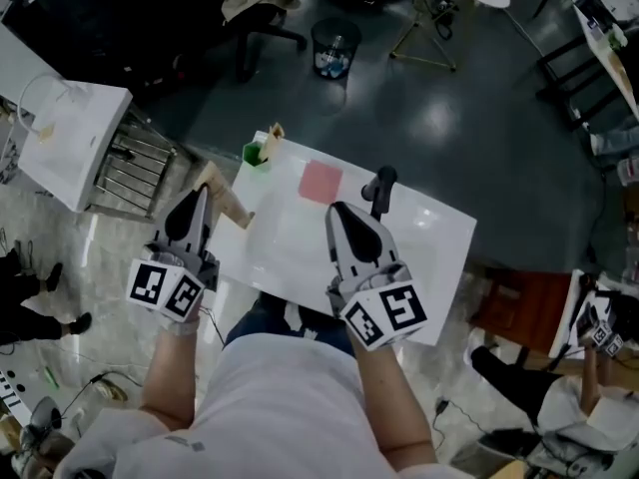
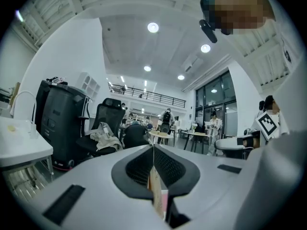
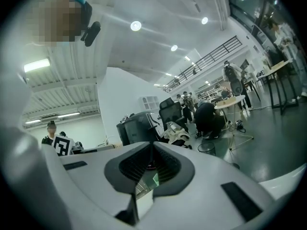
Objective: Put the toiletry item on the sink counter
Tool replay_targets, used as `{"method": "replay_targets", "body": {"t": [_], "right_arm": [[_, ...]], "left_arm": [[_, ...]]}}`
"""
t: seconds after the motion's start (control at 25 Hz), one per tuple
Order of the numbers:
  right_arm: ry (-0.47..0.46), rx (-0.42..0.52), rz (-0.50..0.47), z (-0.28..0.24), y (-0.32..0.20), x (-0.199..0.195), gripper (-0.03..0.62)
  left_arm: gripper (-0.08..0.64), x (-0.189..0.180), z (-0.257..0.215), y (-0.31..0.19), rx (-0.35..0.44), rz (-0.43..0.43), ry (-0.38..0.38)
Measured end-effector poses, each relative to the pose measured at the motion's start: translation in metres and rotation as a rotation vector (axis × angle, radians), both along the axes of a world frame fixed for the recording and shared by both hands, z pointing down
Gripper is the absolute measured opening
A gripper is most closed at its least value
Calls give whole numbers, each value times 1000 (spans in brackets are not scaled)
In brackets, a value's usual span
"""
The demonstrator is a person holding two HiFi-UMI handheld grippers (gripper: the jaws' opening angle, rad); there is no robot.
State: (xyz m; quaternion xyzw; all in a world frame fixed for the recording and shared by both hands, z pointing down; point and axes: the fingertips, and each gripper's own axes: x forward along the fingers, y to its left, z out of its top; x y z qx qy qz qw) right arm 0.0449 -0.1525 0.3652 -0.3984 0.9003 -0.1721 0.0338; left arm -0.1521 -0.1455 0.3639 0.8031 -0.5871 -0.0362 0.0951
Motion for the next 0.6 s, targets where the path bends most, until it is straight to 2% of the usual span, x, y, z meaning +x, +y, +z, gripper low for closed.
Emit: {"method": "replay_targets", "body": {"t": [0.6], "right_arm": [[11,9,141,0,-28,-24,29]], "left_arm": [[20,-34,-4,-89,49,79,0]]}}
